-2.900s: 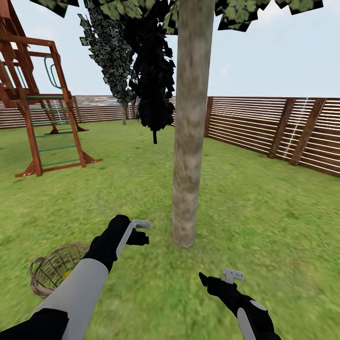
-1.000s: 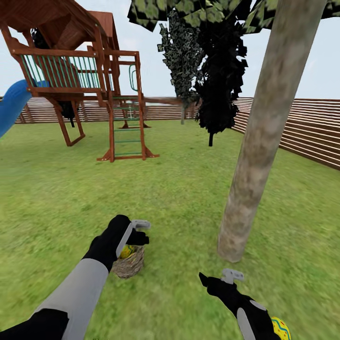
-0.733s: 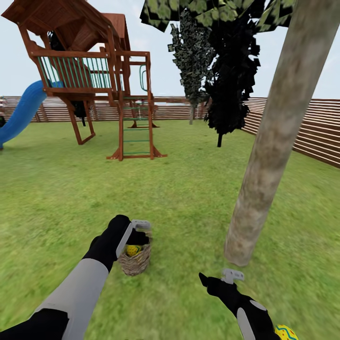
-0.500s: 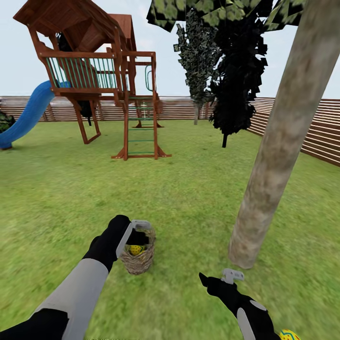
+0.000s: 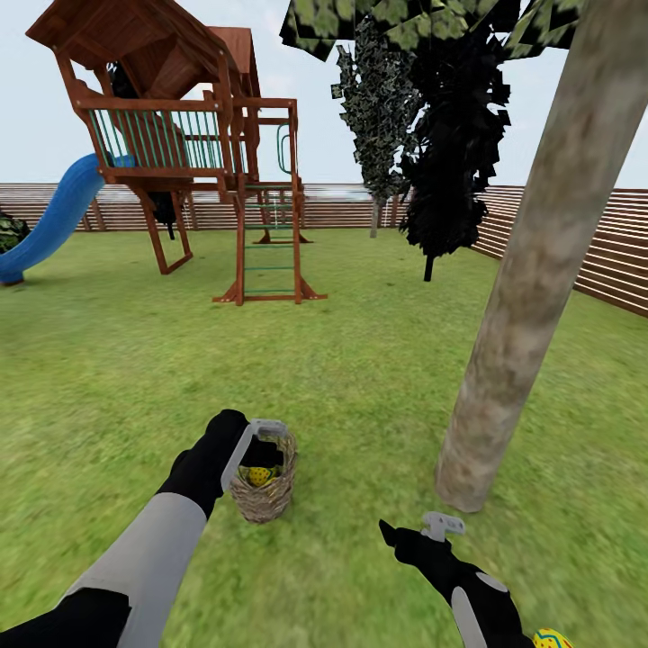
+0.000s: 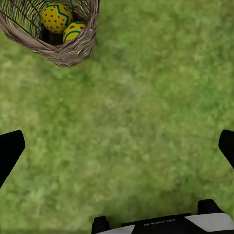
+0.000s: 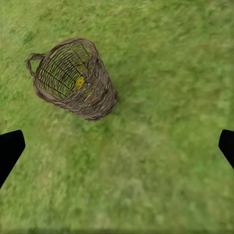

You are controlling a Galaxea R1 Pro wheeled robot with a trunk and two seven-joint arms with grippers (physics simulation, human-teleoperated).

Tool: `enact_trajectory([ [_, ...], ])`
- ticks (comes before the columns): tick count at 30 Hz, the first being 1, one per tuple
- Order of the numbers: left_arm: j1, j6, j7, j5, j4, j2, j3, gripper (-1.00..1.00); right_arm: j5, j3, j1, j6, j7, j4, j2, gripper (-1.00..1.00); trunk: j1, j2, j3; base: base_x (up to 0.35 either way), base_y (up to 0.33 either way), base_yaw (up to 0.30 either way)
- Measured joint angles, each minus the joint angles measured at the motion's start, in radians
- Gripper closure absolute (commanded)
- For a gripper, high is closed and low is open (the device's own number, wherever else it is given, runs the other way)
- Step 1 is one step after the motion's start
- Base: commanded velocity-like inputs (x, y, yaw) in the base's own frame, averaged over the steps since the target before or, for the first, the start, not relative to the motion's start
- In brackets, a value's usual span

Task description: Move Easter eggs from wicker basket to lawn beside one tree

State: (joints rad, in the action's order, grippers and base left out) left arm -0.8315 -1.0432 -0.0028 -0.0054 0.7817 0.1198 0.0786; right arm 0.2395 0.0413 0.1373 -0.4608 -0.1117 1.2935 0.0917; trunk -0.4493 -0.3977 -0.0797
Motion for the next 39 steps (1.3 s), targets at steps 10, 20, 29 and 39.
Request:
enact_trajectory([
  [10,0.000,0.000,0.000,0.001,0.000,-0.001,0.000,-1.00,0.001,0.000,0.000,0.002,0.000,0.000,0.000,-1.00,0.000,0.000,0.000,0.000,0.000,0.000],
  [20,0.001,0.000,-0.001,0.011,0.010,-0.004,-0.003,-1.00,0.001,0.000,0.000,0.001,0.000,0.000,0.001,-1.00,0.000,0.000,0.000,0.002,0.001,0.000],
  [29,0.001,0.000,-0.003,0.014,0.013,-0.006,-0.008,-1.00,0.001,0.000,0.000,0.002,0.000,0.000,0.000,-1.00,0.000,0.000,0.002,0.167,0.136,0.089],
  [39,0.001,0.000,-0.003,0.014,0.012,-0.006,-0.009,-1.00,0.001,0.000,0.000,0.002,0.000,0.000,-0.001,-1.00,0.000,0.000,0.003,0.235,0.201,0.027],
])
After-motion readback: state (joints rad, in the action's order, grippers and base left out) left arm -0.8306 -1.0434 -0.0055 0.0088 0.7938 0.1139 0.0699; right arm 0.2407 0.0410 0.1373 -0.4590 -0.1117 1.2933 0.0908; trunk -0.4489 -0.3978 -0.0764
